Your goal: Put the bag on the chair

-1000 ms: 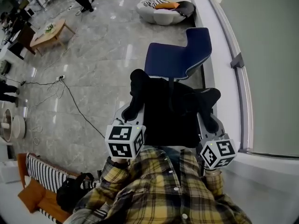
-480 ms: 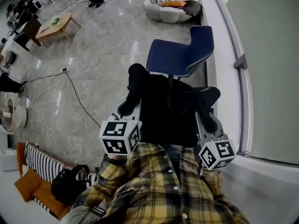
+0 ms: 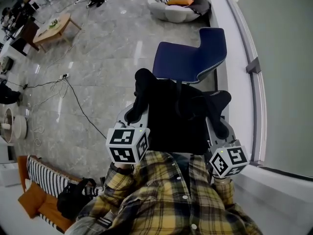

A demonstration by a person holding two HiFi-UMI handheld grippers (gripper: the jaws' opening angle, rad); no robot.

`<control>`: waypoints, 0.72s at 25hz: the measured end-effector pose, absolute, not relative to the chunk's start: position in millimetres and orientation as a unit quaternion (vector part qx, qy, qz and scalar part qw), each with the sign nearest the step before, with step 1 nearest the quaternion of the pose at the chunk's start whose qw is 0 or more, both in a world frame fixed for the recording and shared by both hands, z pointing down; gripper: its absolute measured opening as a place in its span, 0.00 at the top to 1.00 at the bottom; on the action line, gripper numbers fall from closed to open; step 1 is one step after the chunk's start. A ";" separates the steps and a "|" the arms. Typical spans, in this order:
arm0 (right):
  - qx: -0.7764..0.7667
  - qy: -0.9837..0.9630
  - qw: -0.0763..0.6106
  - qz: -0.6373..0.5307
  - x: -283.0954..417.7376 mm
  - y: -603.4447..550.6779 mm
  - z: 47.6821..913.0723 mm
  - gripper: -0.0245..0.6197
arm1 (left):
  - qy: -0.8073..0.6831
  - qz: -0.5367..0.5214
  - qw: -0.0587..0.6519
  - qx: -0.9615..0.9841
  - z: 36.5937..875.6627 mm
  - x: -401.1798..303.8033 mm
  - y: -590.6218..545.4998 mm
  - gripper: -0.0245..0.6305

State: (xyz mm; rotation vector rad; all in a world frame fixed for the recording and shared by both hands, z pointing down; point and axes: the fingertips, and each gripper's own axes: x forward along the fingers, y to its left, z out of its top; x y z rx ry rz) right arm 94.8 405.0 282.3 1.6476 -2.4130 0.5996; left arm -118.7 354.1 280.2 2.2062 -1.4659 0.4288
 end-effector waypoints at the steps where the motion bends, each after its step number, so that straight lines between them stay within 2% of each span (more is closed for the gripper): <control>1: 0.552 -0.805 0.080 0.201 92.1 396.5 283.0 0.85 | -0.531 0.157 0.227 0.801 281.2 -121.5 345.1 0.87; 18: 0.583 -0.777 0.083 0.224 56.9 241.0 296.4 0.85 | -0.496 0.183 0.233 0.816 297.1 -158.0 171.7 0.87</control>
